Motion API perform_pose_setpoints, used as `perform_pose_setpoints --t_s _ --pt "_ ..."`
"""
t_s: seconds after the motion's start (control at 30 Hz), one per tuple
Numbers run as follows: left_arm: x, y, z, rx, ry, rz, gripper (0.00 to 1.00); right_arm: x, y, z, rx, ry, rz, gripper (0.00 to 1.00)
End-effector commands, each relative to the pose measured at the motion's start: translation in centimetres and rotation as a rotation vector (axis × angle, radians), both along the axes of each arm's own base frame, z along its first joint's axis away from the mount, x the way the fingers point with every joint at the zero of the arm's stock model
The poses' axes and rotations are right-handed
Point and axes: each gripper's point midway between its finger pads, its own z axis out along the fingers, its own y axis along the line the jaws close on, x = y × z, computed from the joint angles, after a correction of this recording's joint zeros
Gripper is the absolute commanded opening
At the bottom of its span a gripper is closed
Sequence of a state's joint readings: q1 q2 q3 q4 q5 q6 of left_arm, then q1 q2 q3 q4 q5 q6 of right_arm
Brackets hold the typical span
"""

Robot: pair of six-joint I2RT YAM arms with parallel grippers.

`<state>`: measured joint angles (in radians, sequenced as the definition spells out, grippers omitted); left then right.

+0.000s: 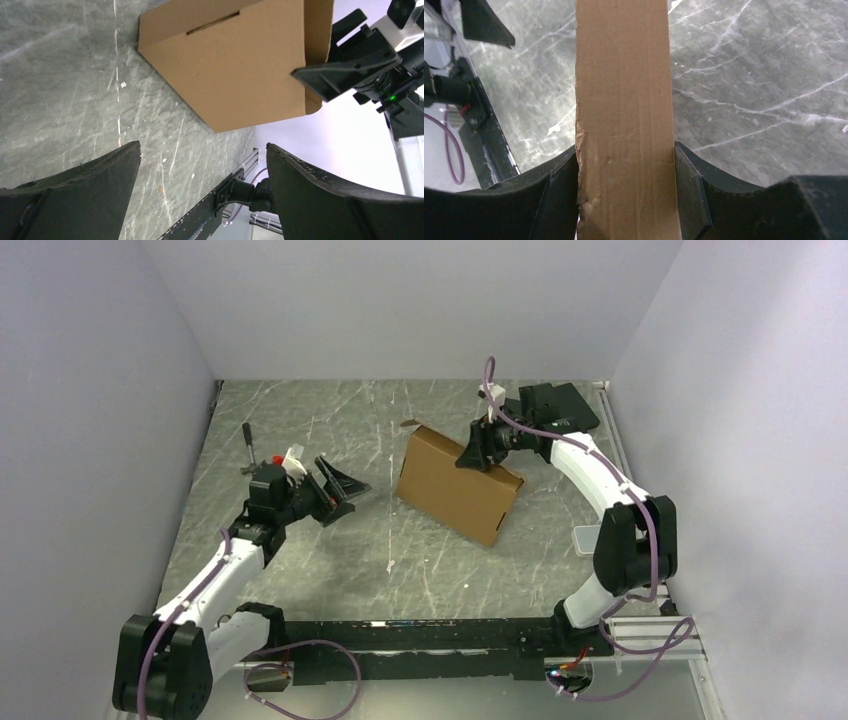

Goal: Fold the paper box

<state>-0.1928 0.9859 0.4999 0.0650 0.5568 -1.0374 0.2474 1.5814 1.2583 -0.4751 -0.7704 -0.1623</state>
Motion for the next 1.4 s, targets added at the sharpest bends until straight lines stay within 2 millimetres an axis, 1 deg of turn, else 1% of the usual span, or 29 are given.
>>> perform_pose_setpoints --t_s 0.0,0.17,0.27,0.43,0.6,0.77,0.8,0.83,0.93,1.0,1.07,1.17,1.2,1.23,1.37 --pt "0.0 -0.9 -0.2 -0.052 -0.022 -0.061 0.99 0.5 -0.8 -0.3 0.073 0.138 -0.044 0.50" --pt "0.1 -1.7 -1.0 -0.100 0.006 -0.106 0.99 1.6 -2.5 -2.4 0.107 0.240 -0.079 0.50" --pt "0.2 -2.0 -1.5 -0.118 0.018 -0.116 0.99 1.5 -2.9 -3.7 0.135 0.308 -0.082 0.50" --pt "0.3 -3.0 -2.9 -0.103 0.057 -0.134 1.00 0.9 -3.0 -5.8 0.186 0.392 -0.089 0.51" --pt "0.7 -5.5 -4.0 -0.078 0.082 -0.174 0.99 0.3 -2.6 -7.5 0.218 0.460 -0.107 0.52" --pt "1.3 -7.4 -6.1 -0.036 0.195 -0.187 0.99 -0.1 -2.8 -9.3 0.207 0.485 -0.123 0.53" --pt "1.3 -7.7 -6.7 -0.026 0.234 -0.188 0.99 -0.2 -2.8 -9.7 0.204 0.489 -0.127 0.53" --pt "1.3 -7.9 -7.0 -0.019 0.251 -0.190 0.99 -0.3 -2.9 -10.0 0.198 0.489 -0.129 0.53" --pt "1.5 -8.3 -7.3 0.004 0.286 -0.178 0.99 -0.6 -3.1 -11.1 0.177 0.495 -0.139 0.54" --pt "1.6 -8.2 -7.8 0.027 0.316 -0.156 0.98 -0.9 -3.3 -11.9 0.160 0.500 -0.141 0.55" --pt "1.7 -8.1 -8.1 0.052 0.349 -0.135 0.96 -1.4 -3.5 -12.9 0.139 0.507 -0.143 0.56" --pt "1.9 -8.0 -8.7 0.079 0.409 -0.121 0.84 -1.8 -3.7 -13.5 0.117 0.504 -0.136 0.59" --pt "2.0 -8.1 -9.0 0.086 0.428 -0.120 0.83 -1.8 -3.8 -13.6 0.110 0.497 -0.132 0.61" --pt "2.1 -8.2 -9.1 0.090 0.435 -0.124 0.79 -1.8 -3.9 -13.6 0.104 0.493 -0.132 0.63" --pt "2.6 -8.6 -9.5 0.107 0.473 -0.137 0.76 -1.8 -4.1 -13.4 0.085 0.476 -0.134 0.71"
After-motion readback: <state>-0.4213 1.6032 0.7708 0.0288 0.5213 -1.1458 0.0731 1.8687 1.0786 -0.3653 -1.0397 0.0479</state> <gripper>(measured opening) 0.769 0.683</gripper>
